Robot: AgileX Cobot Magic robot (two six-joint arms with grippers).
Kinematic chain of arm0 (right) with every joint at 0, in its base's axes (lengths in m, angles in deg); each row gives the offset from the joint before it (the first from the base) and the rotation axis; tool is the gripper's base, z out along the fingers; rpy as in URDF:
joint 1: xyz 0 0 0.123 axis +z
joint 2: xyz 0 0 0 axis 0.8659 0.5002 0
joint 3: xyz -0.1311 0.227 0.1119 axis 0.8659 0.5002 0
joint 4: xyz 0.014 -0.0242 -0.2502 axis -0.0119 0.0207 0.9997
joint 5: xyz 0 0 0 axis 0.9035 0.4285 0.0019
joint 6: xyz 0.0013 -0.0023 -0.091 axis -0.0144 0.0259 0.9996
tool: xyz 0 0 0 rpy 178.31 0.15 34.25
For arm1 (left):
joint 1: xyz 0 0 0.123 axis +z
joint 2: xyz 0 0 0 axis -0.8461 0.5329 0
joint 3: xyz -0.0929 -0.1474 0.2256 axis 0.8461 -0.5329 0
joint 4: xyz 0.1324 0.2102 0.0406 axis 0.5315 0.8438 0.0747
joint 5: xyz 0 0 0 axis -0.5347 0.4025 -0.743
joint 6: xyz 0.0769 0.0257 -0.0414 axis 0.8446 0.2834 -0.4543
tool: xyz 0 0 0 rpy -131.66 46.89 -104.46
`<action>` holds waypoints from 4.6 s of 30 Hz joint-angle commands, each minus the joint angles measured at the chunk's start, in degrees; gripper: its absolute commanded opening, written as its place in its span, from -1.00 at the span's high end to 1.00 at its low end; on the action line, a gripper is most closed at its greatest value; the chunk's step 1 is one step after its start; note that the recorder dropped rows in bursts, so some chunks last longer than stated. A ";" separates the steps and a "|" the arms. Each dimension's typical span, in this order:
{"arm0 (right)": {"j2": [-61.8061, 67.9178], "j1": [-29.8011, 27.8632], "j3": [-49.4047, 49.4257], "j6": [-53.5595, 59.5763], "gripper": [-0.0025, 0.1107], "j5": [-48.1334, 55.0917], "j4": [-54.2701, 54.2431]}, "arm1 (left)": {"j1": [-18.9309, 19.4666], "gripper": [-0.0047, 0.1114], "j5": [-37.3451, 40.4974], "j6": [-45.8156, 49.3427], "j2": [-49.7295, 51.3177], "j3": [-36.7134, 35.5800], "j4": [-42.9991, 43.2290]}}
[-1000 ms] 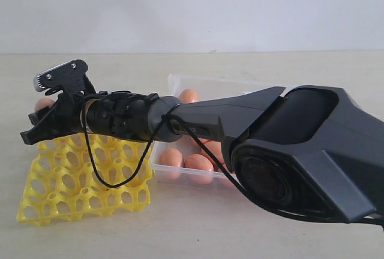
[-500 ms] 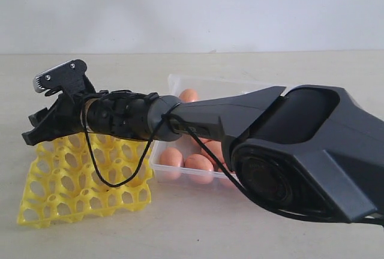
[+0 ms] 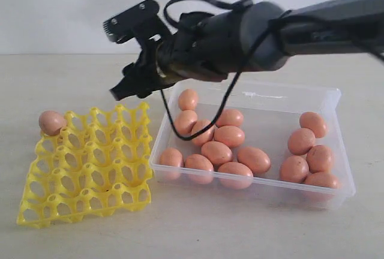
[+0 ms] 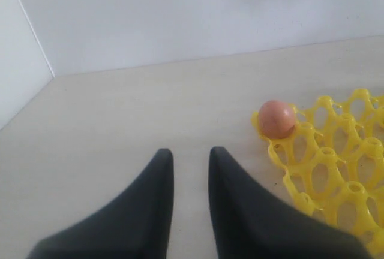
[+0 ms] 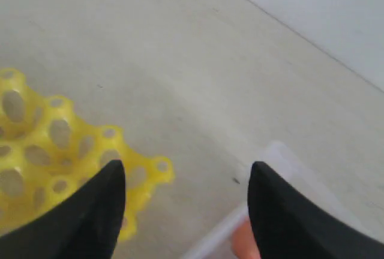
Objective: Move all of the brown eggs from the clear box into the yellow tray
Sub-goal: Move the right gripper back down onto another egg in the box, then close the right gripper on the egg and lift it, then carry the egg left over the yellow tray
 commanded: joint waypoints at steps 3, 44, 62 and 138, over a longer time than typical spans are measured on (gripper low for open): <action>-11.66 -1.82 8.70 14.42 -0.07 18.06 -4.52 | 0.13 0.55 -0.12 -0.12 -0.11 -0.22 -0.11; -10.87 -6.33 19.15 37.55 -0.07 27.54 -19.97 | 0.13 0.55 -0.12 -0.12 -0.11 -0.22 -0.11; -4.90 -6.33 19.15 41.80 -0.07 26.03 -23.93 | 0.13 0.55 -0.12 -0.12 -0.11 -0.22 -0.11; 6.30 3.62 6.13 24.27 0.96 -46.36 -24.08 | 0.13 0.55 -0.12 -0.12 -0.11 -0.22 -0.11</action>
